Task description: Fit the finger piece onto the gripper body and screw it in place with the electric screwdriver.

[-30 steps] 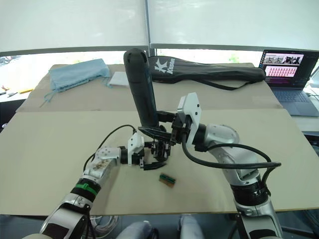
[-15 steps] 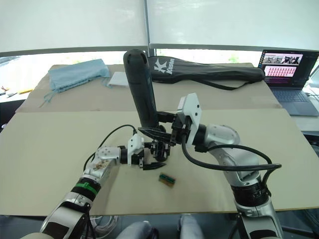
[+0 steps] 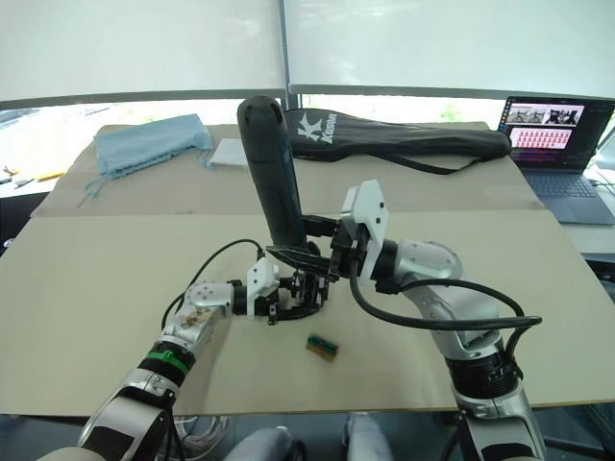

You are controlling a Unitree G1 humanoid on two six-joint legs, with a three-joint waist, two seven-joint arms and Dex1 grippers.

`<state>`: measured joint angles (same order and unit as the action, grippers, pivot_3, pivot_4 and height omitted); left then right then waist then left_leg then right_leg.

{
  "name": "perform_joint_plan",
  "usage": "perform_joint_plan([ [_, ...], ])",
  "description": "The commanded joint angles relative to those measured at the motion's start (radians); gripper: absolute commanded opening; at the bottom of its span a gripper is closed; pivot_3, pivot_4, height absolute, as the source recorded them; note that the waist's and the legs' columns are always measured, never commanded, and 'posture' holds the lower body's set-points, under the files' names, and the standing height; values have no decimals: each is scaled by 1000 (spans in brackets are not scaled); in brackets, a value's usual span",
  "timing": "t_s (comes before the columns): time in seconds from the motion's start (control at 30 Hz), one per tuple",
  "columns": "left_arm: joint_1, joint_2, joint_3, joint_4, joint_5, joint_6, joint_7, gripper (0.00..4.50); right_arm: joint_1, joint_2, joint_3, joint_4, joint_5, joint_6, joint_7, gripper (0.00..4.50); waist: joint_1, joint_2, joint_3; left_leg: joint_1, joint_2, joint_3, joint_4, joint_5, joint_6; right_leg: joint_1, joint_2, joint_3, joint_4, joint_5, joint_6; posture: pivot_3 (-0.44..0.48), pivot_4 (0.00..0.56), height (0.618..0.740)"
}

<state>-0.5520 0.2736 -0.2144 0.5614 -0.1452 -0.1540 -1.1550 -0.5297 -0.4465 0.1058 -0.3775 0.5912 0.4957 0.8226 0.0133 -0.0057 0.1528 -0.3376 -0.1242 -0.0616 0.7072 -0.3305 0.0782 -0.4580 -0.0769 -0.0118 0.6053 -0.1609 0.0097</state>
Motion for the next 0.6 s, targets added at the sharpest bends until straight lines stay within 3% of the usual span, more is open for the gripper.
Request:
perform_joint_plan([
  [0.03, 14, 3, -16, 7, 24, 18, 9, 2335, 10, -1, 4, -6, -14, -3, -4, 1906, 0, 0, 0, 0, 0, 0, 0, 0, 0, 0, 0, 0, 0, 0, 0, 0, 150, 740],
  [0.6, 27, 6, -23, -24, 34, 50, 30, 2335, 59, 18, 36, 28, -40, 12, -21, 1906, 0, 0, -5, 1, 0, 0, 0, 0, 0, 1, 0, 0, 0, 0, 0, 0, 150, 740],
])
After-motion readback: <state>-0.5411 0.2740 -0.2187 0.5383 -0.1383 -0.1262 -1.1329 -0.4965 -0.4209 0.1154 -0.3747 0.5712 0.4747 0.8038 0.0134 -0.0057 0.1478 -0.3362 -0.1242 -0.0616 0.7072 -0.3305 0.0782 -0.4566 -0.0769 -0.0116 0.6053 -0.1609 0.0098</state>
